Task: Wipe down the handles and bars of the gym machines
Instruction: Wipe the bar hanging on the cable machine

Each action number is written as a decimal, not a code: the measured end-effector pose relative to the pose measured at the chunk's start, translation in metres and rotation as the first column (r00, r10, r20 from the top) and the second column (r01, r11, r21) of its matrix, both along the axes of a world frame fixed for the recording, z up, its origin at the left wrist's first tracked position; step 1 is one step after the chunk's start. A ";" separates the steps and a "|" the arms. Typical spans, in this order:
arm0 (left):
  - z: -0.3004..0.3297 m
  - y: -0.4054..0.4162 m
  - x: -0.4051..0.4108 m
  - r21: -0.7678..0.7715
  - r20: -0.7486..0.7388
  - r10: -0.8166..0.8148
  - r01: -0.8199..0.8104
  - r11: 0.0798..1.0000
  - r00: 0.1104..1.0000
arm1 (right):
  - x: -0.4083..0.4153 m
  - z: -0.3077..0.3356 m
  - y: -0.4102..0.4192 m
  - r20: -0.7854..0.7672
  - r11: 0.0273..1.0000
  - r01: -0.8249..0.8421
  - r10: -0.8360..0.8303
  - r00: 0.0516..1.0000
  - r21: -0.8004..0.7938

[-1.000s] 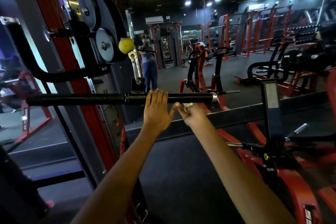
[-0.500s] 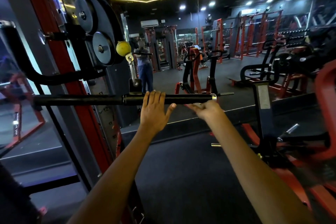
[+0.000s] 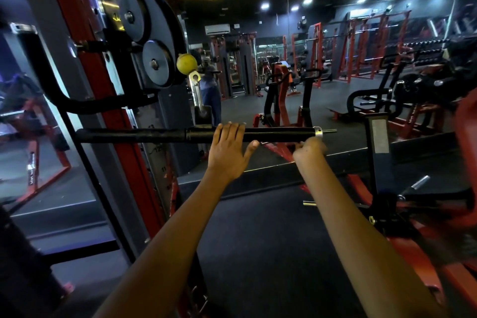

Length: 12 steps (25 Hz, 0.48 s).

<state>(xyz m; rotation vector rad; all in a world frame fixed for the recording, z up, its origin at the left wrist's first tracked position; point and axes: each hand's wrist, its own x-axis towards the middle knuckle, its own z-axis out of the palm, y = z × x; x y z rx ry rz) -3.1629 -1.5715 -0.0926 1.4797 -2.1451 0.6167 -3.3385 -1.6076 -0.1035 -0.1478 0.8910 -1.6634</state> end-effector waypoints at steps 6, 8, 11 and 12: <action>0.009 -0.001 0.008 0.119 -0.081 -0.130 0.140 0.983 0.988 | 0.051 0.040 0.054 0.064 0.996 0.050 -0.055 0.996 0.078; 0.003 0.008 0.036 0.007 -0.209 -0.251 0.258 0.966 0.945 | 0.046 0.041 0.042 0.050 0.990 0.081 -0.087 0.995 0.113; -0.005 0.013 0.096 -0.313 -0.326 -0.141 0.034 0.949 0.935 | 0.039 0.046 0.039 0.102 0.997 0.073 -0.076 0.992 0.032; 0.000 0.009 0.116 -0.307 -0.347 -0.050 -0.062 0.950 0.937 | 0.037 0.049 0.043 0.078 0.996 0.094 -0.094 0.992 0.006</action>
